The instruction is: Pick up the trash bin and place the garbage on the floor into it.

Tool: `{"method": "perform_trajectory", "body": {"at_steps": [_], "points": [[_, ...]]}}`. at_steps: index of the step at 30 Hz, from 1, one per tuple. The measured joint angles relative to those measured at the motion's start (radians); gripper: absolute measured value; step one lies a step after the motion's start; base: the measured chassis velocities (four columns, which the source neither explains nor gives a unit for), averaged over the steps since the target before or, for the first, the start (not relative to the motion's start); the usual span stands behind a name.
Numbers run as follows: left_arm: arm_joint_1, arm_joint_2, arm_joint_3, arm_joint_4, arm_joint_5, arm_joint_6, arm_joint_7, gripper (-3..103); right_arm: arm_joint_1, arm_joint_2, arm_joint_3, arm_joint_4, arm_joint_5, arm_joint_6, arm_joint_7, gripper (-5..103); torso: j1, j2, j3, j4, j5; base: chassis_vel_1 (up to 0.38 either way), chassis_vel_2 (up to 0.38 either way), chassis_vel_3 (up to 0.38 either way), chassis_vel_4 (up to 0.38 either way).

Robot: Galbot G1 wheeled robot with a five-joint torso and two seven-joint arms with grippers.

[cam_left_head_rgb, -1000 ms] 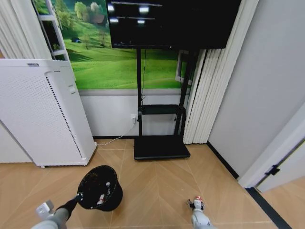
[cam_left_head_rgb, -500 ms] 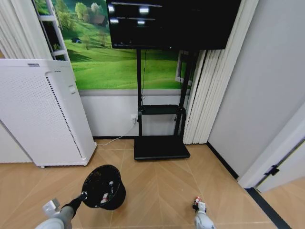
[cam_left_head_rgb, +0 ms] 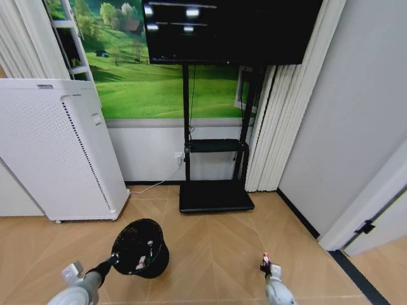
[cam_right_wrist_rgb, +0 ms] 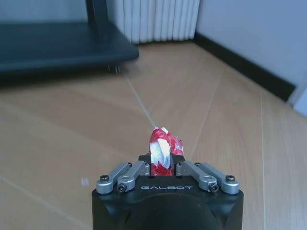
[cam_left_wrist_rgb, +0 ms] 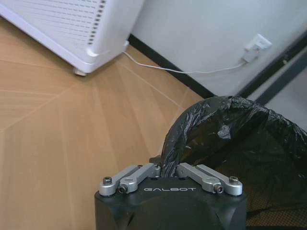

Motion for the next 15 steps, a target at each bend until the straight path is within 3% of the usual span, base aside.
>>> {"method": "perform_trajectory", "body": {"at_steps": [5, 8, 10, 12, 13, 15], "points": [[-0.118, 0.053, 0.137, 0.057, 0.009, 0.005, -0.011, 4, -0.104, -0.061, 0.057, 0.217, -0.077, 0.136, -0.159, 19, 0.000, 0.000, 0.000, -0.0006, -0.0007, 0.000, 0.000, 0.000, 0.000], [-0.135, 0.065, 0.157, 0.079, 0.014, 0.002, 0.011, 4, -0.126, -0.099, 0.041, 0.308, -0.058, 0.159, -0.216, 19, 0.000, 0.000, 0.000, -0.0002, -0.0009, 0.000, 0.000, 0.000, 0.000], [-0.148, 0.070, 0.170, 0.095, 0.015, -0.001, 0.029, 4, -0.138, -0.112, 0.036, 0.354, -0.063, 0.167, -0.243, 19, 0.000, 0.000, 0.000, 0.0005, -0.0006, 0.000, 0.000, 0.000, 0.000], [-0.209, 0.080, 0.238, 0.160, 0.013, 0.012, 0.079, 4, -0.175, -0.118, 0.045, 0.437, -0.150, 0.232, -0.315, 19, 0.000, 0.000, 0.000, 0.0007, -0.0004, 0.000, 0.000, 0.000, 0.000], [-0.209, 0.080, 0.238, 0.160, 0.013, 0.012, 0.079, 4, -0.175, -0.118, 0.045, 0.437, -0.150, 0.232, -0.315, 19, 0.000, 0.000, 0.000, 0.0007, -0.0004, 0.000, 0.000, 0.000, 0.000], [-0.314, 0.088, 0.354, 0.251, 0.028, 0.011, 0.130, 4, -0.235, -0.125, 0.059, 0.552, -0.136, 0.272, -0.374, 19, 0.000, 0.000, 0.000, 0.0002, -0.0013, 0.000, 0.000, 0.000, 0.000]]}}
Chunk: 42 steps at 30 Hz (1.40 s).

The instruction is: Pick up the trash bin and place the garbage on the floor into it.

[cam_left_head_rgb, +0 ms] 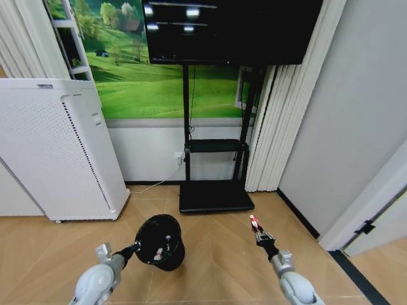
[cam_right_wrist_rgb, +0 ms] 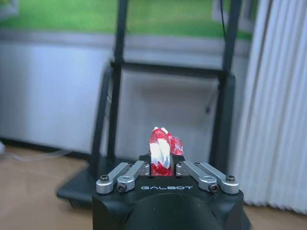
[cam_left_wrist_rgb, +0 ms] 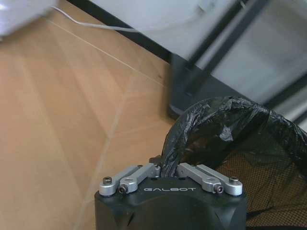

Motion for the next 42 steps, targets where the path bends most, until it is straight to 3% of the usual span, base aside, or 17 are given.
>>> {"method": "perform_trajectory", "body": {"at_steps": [3, 5, 7, 11, 21, 29, 34, 42], "points": [[-0.046, 0.001, 0.046, 0.034, 0.009, -0.005, 0.017, 4, -0.023, -0.003, 0.007, 0.040, 0.011, 0.013, -0.027, 19, 0.000, 0.000, 0.000, -0.0003, 0.0001, 0.000, 0.000, 0.000, 0.000], [-0.173, -0.008, 0.179, 0.121, 0.023, -0.022, 0.044, 4, -0.088, -0.010, 0.030, 0.136, 0.030, 0.048, -0.092, 19, 0.000, 0.000, 0.000, -0.0003, 0.0003, 0.000, 0.000, 0.000, 0.000], [-0.209, -0.016, 0.217, 0.145, 0.029, -0.028, 0.057, 4, -0.110, -0.010, 0.037, 0.164, 0.035, 0.057, -0.108, 19, 0.000, 0.000, 0.000, -0.0004, 0.0002, 0.000, 0.000, 0.000, 0.000], [-0.341, -0.082, 0.385, 0.243, 0.076, -0.063, 0.133, 4, -0.196, -0.010, 0.073, 0.284, -0.098, 0.151, -0.149, 19, 0.000, 0.000, 0.000, -0.0003, 0.0005, 0.000, 0.000, 0.000, 0.000], [-0.489, -0.164, 0.619, 0.308, 0.097, -0.082, 0.157, 4, -0.307, 0.002, 0.036, 0.369, -0.186, 0.219, -0.187, 19, 0.000, 0.000, 0.000, -0.0005, 0.0006, 0.000, 0.000, 0.000, 0.000], [-0.448, -0.163, 0.651, 0.267, 0.131, -0.073, 0.222, 4, -0.306, 0.037, -0.012, 0.303, -0.248, 0.243, -0.202, 19, 0.000, 0.000, 0.000, -0.0003, 0.0005, 0.000, 0.000, 0.000, 0.000], [-0.378, -0.129, 0.581, 0.197, 0.179, -0.068, 0.250, 4, -0.291, 0.055, -0.026, 0.242, -0.263, 0.238, -0.176, 17, 0.000, 0.000, 0.000, -0.0001, 0.0003, 0.000, 0.000, 0.000, 0.000], [-0.321, -0.088, 0.478, 0.147, 0.182, -0.065, 0.267, 4, -0.291, 0.078, -0.033, 0.221, -0.270, 0.227, -0.153, 49, 0.000, 0.000, 0.000, -0.0001, 0.0002, 0.000, 0.000, 0.000, 0.000]]}}
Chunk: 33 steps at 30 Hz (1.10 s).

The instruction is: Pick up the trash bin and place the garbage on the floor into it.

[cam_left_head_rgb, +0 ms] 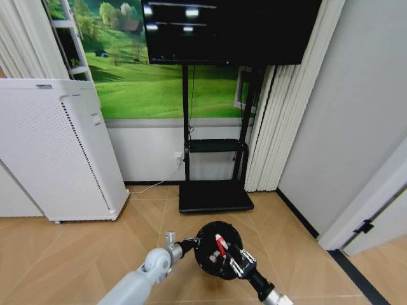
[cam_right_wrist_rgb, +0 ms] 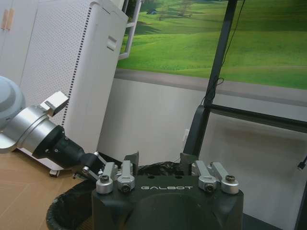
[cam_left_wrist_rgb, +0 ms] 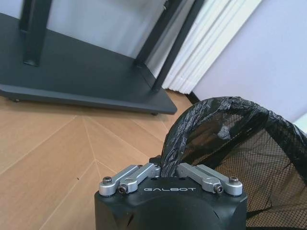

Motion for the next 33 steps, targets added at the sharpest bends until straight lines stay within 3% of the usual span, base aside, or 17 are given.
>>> {"method": "perform_trajectory", "body": {"at_steps": [5, 7, 9, 13, 15, 16, 18, 19, 21, 22, 24, 26, 27, 28, 30, 33], "points": [[0.044, 0.007, -0.060, -0.025, 0.019, 0.007, -0.028, 4, -0.012, 0.024, 0.006, 0.011, -0.001, -0.004, 0.045, 65, 0.000, 0.000, 0.000, -0.0003, -0.0001, 0.000, 0.000, 0.000, 0.000], [0.064, 0.012, -0.092, -0.043, 0.026, 0.013, -0.058, 4, -0.017, 0.030, 0.014, 0.020, 0.006, -0.010, 0.066, 71, 0.000, 0.000, 0.000, -0.0002, -0.0003, 0.000, 0.000, 0.000, 0.000], [0.131, 0.029, -0.192, -0.109, 0.029, 0.043, -0.154, 4, -0.023, 0.056, 0.041, 0.033, 0.034, -0.036, 0.115, 82, 0.000, 0.000, 0.000, -0.0002, 0.0000, 0.000, 0.000, 0.000, 0.000], [0.160, 0.038, -0.235, -0.134, 0.023, 0.049, -0.180, 4, -0.025, 0.067, 0.051, 0.035, 0.040, -0.045, 0.128, 92, 0.000, 0.000, 0.000, -0.0002, -0.0003, 0.000, 0.000, 0.000, 0.000], [0.272, 0.063, -0.401, -0.210, -0.002, 0.058, -0.233, 4, -0.028, 0.096, 0.082, 0.035, 0.064, -0.068, 0.173, 99, 0.000, 0.000, 0.000, -0.0004, -0.0002, 0.000, 0.000, 0.000, 0.000], [0.272, 0.063, -0.401, -0.210, -0.002, 0.058, -0.233, 4, -0.028, 0.096, 0.082, 0.035, 0.064, -0.068, 0.173, 99, 0.000, 0.000, 0.000, -0.0004, -0.0002, 0.000, 0.000, 0.000, 0.000], [0.477, 0.064, -0.668, -0.299, -0.041, 0.082, -0.263, 4, -0.003, 0.117, 0.097, 0.040, 0.103, -0.099, 0.225, 100, 0.000, 0.000, 0.000, 0.0001, -0.0004, 0.000, 0.000, 0.000, 0.000], [0.477, 0.064, -0.668, -0.299, -0.041, 0.082, -0.263, 4, -0.003, 0.117, 0.097, 0.040, 0.103, -0.099, 0.225, 100, 0.000, 0.000, 0.000, 0.0001, -0.0004, 0.000, 0.000, 0.000, 0.000], [0.640, 0.011, -0.921, -0.326, -0.064, 0.083, -0.265, 4, 0.044, 0.131, 0.096, 0.044, 0.147, -0.137, 0.249, 100, 0.000, 0.000, 0.000, 0.0003, 0.0008, 0.000, 0.000, 0.000, 0.000], [0.640, 0.011, -0.921, -0.326, -0.064, 0.083, -0.265, 4, 0.044, 0.131, 0.096, 0.044, 0.147, -0.137, 0.249, 100, 0.000, 0.000, 0.000, 0.0003, 0.0008, 0.000, 0.000, 0.000, 0.000], [0.711, -0.017, -1.029, -0.327, -0.103, 0.092, -0.265, 4, 0.047, 0.142, 0.108, 0.059, 0.184, -0.156, 0.262, 100, 0.000, 0.000, 0.000, 0.0006, -0.0005, 0.042, 0.075, -0.049, -0.037], [0.734, -0.025, -1.063, -0.323, -0.113, 0.092, -0.258, 4, 0.047, 0.146, 0.116, 0.064, 0.193, -0.160, 0.263, 100, 0.000, 0.000, 0.000, -0.0003, -0.0009, 0.074, 0.084, -0.050, -0.062], [0.795, -0.042, -1.141, -0.311, -0.133, 0.087, -0.231, 4, 0.062, 0.146, 0.121, 0.066, 0.211, -0.170, 0.270, 100, 0.000, 0.000, 0.000, -0.0005, 0.0002, 0.086, 0.081, -0.133, -0.145], [0.795, -0.042, -1.141, -0.311, -0.133, 0.087, -0.231, 4, 0.062, 0.146, 0.121, 0.066, 0.211, -0.170, 0.270, 100, 0.000, 0.000, 0.000, -0.0005, 0.0002, 0.086, 0.081, -0.133, -0.145], [0.876, -0.061, -1.239, -0.296, -0.187, 0.083, -0.213, 4, 0.091, 0.137, 0.116, 0.065, 0.240, -0.181, 0.274, 100, 0.000, 0.000, 0.000, 0.0001, -0.0001, 0.142, 0.176, -0.176, -0.155], [0.917, -0.068, -1.294, -0.286, -0.213, 0.077, -0.206, 4, 0.106, 0.131, 0.107, 0.061, 0.256, -0.187, 0.276, 100, 0.000, 0.000, 0.000, 0.0002, 0.0001, 0.191, 0.220, -0.173, -0.167]]}}
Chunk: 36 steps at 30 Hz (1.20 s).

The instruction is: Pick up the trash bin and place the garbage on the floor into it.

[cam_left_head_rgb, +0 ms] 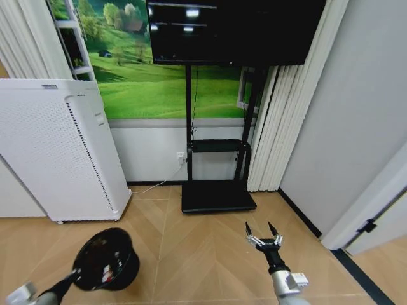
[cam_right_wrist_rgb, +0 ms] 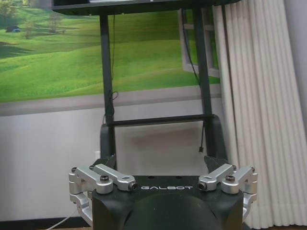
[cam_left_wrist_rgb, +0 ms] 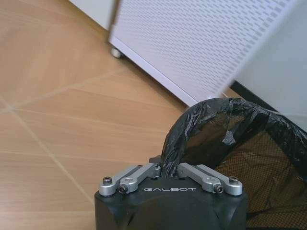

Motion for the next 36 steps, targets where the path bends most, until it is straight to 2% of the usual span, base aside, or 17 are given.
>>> {"method": "perform_trajectory", "body": {"at_steps": [3, 4, 7, 8, 12, 13, 18, 27, 36], "points": [[0.011, -0.004, -0.030, 0.015, -0.010, -0.001, 0.000, 4, 0.010, -0.002, -0.007, -0.005, 0.006, -0.001, 0.004, 100, 0.000, 0.000, 0.000, 0.0000, 0.0007, 0.232, 0.235, -0.224, -0.226], [0.010, -0.008, -0.041, 0.029, -0.012, 0.002, -0.008, 4, 0.014, -0.002, -0.010, -0.005, 0.018, -0.001, 0.004, 100, 0.000, 0.000, 0.000, -0.0001, -0.0011, 0.267, 0.271, -0.253, -0.216], [0.008, -0.012, -0.046, 0.042, -0.012, 0.007, -0.016, 4, 0.018, 0.001, -0.011, -0.003, 0.032, -0.005, 0.007, 100, 0.000, 0.000, 0.000, 0.0000, -0.0004, 0.215, 0.250, -0.260, -0.268], [0.005, -0.018, -0.049, 0.052, -0.012, 0.010, -0.020, 4, 0.021, 0.004, -0.011, -0.005, 0.036, -0.007, 0.009, 100, 0.000, 0.000, 0.000, -0.0009, 0.0000, 0.181, 0.150, -0.217, -0.208], [0.000, -0.026, -0.041, 0.064, -0.009, 0.017, -0.023, 4, 0.024, 0.012, -0.010, -0.017, 0.035, -0.002, 0.009, 100, 0.000, 0.000, 0.000, -0.0007, -0.0002, 0.115, 0.090, -0.112, -0.106], [-0.007, -0.031, -0.028, 0.076, -0.004, 0.022, -0.026, 4, 0.021, 0.015, -0.010, -0.022, 0.032, 0.003, 0.008, 100, 0.000, 0.000, 0.000, 0.0000, 0.0001, 0.000, 0.000, 0.000, 0.000], [-0.024, -0.040, 0.005, 0.100, 0.010, 0.031, -0.034, 4, 0.012, 0.016, -0.008, -0.026, 0.024, 0.010, 0.004, 100, 0.000, 0.000, 0.000, -0.0003, 0.0002, -0.039, -0.026, 0.029, 0.035], [-0.089, -0.031, 0.058, 0.225, 0.073, -0.012, -0.010, 4, 0.010, 0.005, -0.006, -0.032, 0.026, 0.019, 0.004, 100, 0.000, 0.000, 0.000, -0.0002, -0.0002, -0.016, -0.019, 0.011, 0.008], [-0.145, -0.021, 0.105, 0.276, 0.129, -0.039, 0.012, 4, -0.010, 0.013, -0.008, -0.035, 0.010, 0.028, -0.001, 100, 0.000, 0.000, 0.000, -0.0005, 0.0005, 0.000, 0.000, 0.000, 0.000]]}}
